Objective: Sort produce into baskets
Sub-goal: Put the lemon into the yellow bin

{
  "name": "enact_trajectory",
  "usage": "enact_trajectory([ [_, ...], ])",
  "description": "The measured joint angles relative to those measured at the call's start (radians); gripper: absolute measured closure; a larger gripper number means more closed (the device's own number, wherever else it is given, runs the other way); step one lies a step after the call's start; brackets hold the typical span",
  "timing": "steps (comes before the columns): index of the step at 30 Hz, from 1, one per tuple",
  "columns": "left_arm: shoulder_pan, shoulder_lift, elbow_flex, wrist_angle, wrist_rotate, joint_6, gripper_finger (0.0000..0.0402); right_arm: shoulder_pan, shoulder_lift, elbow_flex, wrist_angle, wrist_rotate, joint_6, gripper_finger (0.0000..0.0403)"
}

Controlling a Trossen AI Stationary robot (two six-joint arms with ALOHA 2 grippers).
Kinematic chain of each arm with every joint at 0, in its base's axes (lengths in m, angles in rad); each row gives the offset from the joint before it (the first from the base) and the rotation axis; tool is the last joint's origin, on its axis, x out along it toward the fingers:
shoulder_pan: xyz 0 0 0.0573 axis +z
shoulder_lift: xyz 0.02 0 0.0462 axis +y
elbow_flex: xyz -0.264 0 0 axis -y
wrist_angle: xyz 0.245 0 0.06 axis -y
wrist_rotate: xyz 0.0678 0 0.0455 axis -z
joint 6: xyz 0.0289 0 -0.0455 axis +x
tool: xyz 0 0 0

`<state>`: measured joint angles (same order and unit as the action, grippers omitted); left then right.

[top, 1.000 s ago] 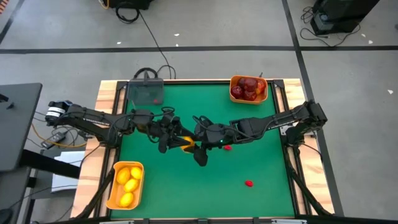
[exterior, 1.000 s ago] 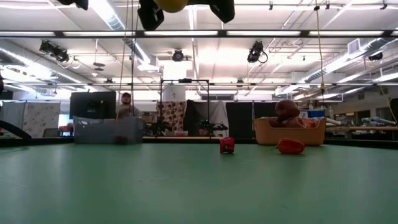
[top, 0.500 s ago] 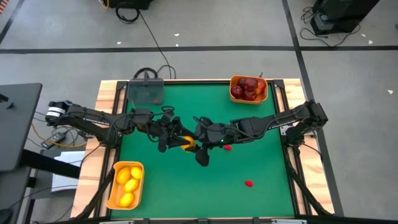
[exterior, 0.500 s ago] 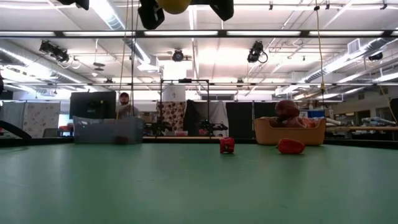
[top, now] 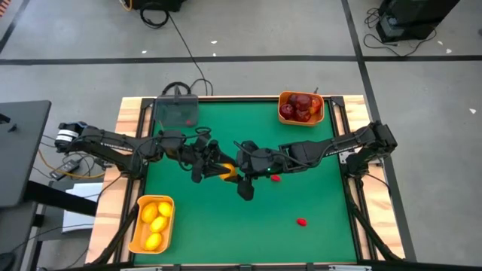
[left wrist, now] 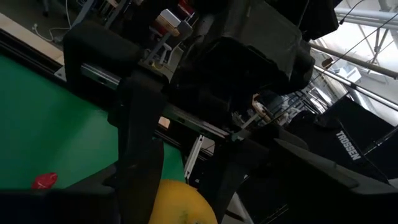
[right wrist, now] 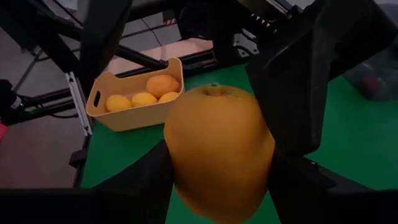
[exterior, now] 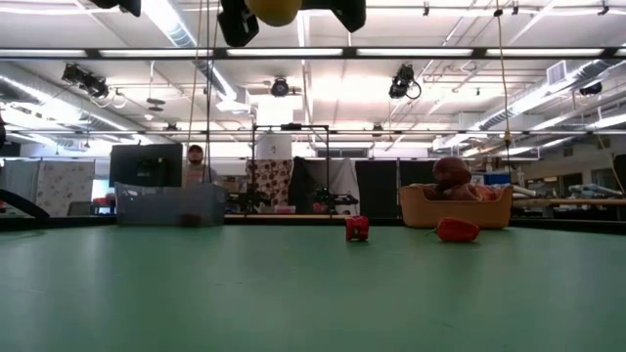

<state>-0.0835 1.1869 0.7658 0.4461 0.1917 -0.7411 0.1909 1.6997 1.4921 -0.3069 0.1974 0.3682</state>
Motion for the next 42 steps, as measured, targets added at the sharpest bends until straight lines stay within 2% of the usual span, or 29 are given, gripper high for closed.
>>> enact_trajectory([
  [13, 0.005, 0.000, -0.001, 0.002, -0.004, 0.005, 0.0101, -0.001, -0.002, 0.000, -0.014, 0.006, -0.028, 0.0176],
  [21, 0.005, 0.002, -0.005, 0.135, -0.038, 0.073, 0.0101, -0.002, -0.060, 0.001, -0.091, 0.111, -0.059, 0.0176],
  [29, 0.027, 0.000, -0.001, 0.139, -0.061, 0.076, 0.0101, -0.020, -0.129, 0.001, -0.183, 0.160, -0.076, 0.0175],
  [33, 0.044, 0.001, -0.002, 0.132, -0.025, 0.070, 0.0101, -0.024, -0.122, 0.001, -0.186, 0.148, -0.041, 0.0175],
  [42, 0.044, -0.002, -0.001, 0.086, -0.022, 0.047, 0.0101, -0.023, -0.117, -0.001, -0.171, 0.126, -0.054, 0.0175],
])
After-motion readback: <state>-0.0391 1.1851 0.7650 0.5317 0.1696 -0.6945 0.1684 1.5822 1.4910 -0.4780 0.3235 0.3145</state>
